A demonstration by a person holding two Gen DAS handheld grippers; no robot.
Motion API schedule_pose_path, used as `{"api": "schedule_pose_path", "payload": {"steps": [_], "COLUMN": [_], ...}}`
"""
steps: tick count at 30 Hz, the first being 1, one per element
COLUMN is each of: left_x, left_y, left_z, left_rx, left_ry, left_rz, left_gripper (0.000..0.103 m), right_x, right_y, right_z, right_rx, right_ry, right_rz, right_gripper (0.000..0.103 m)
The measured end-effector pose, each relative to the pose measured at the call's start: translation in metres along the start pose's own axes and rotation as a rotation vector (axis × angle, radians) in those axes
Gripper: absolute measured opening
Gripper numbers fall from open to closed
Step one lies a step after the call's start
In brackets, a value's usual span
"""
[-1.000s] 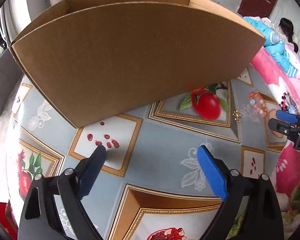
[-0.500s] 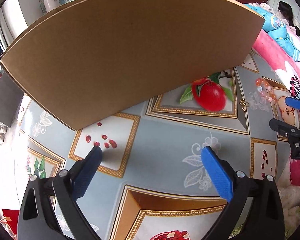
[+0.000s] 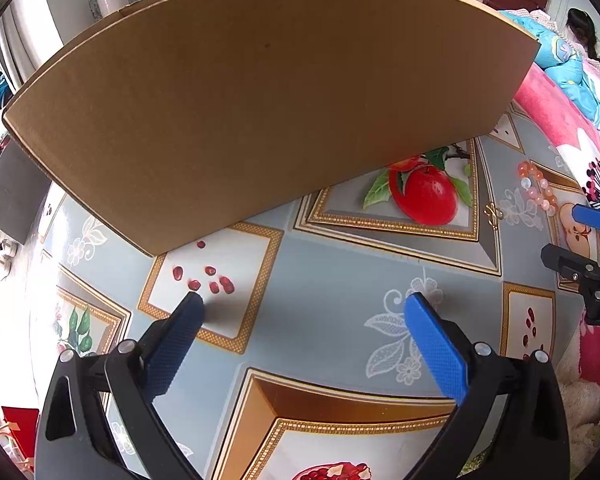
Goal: Organize jewelry
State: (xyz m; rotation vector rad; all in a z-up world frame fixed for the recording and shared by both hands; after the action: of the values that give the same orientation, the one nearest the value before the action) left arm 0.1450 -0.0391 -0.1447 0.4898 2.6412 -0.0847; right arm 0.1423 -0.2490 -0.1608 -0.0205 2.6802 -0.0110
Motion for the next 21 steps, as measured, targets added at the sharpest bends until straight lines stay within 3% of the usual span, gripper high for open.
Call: {"api": "schedule_pose_path", "payload": {"steps": [21], "left_x": [-0.0015], "left_y": [-0.0041], "left_z": [0.0014], "left_rx": [-0.02], "left_ry": [0.037], "left_rz": [-0.04], "left_gripper": [0.099], "right_x": [0.0006], "right_y": [0.0028], "right_z": [0.0042], "right_rx": [-0.005], "right_ry": [0.013], "right_rz": [-0.01], "right_gripper": [0.095]}}
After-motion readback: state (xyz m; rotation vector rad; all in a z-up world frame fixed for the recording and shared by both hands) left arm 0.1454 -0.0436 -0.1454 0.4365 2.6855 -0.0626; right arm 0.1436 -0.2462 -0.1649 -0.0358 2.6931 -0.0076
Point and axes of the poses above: each gripper's, at about its wrist camera, not at the fingertips, and z roughly the way its jaws point, y to its left, x to its underside, the point moved 10 cm from there along z, roughly the way its jaws point, and after that the axes turned 1 degree about -y, right-handed, at the moved point
